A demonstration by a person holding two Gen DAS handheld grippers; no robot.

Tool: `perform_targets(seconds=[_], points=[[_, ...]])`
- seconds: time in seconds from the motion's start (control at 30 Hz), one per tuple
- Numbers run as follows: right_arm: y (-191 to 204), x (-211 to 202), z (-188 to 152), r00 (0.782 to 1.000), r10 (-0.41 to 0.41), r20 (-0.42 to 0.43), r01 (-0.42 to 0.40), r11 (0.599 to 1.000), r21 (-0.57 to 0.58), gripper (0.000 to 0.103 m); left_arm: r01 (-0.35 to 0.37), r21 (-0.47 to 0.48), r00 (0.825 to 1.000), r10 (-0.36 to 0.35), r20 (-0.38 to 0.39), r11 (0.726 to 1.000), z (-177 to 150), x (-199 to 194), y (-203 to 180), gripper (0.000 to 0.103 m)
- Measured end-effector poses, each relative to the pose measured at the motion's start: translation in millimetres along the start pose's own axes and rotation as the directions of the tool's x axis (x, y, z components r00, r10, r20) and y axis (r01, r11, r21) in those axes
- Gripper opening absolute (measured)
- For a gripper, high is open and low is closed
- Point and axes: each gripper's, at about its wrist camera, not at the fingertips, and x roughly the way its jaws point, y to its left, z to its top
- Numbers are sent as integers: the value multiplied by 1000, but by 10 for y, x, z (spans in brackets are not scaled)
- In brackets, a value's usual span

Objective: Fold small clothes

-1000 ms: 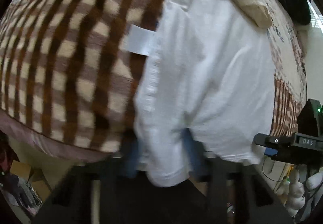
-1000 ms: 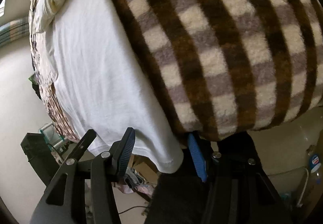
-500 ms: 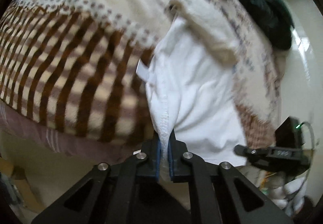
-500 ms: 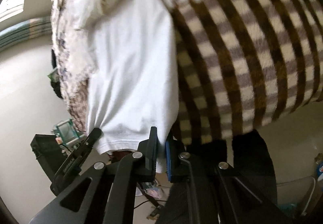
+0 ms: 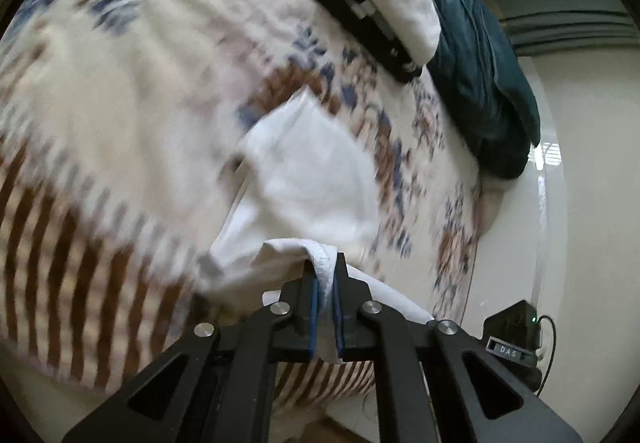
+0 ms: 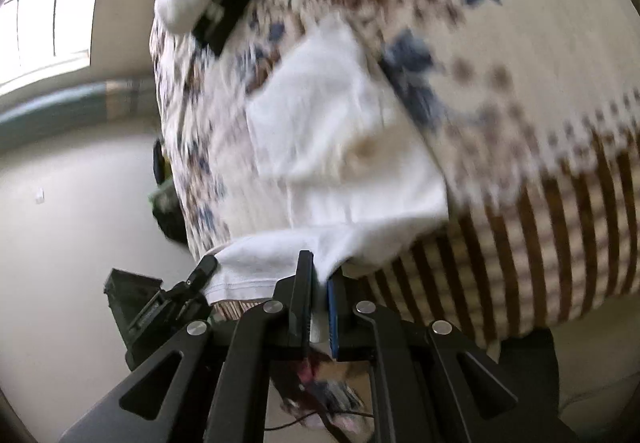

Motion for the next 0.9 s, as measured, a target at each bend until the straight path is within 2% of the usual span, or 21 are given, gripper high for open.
perform_targets(seconds=[0.17,0.27,0.33,0.4,0.43,0.47,0.5,0.57,0.67,0.77,0.9], points=[[150,185,882,997,35,71,-41,996,80,7,-11,21,999,11,-30,1000,825,528,-113,5],[78,420,1364,992,81,99,-97,982,164,8,32,-41,996,-35,-78,999,1256,913,-10,9],[47,536,1670,982,127,137,-153,967,203,8,56,-70,995,-62,-77,996,1435,997,44,23],[58,604,1883,977,141,159,-174,961,216,9,90,-91,994,-95,-51,992,1569,987,85,49],[66,599,1938,974,148,172,-184,958,218,14,102,-101,994,-106,-31,990,1631,946,119,53],[83,585,1987,970,158,182,-196,957,213,23,119,-111,993,-121,-14,987,1679,898,157,57],[93,565,1991,969,161,188,-198,959,202,29,122,-120,992,-124,-5,985,1722,868,190,58],[104,495,1994,965,166,205,-204,962,180,44,88,-105,996,-88,2,991,1762,821,207,58],[169,401,1929,977,45,208,-68,993,102,49,-3,24,1000,4,-20,1000,1702,783,106,58],[166,431,1860,980,-84,181,76,996,50,49,-65,139,995,74,-63,988,1593,864,17,58],[50,623,1851,979,-158,125,156,987,24,49,-123,234,982,152,-114,965,1504,1143,-48,58]])
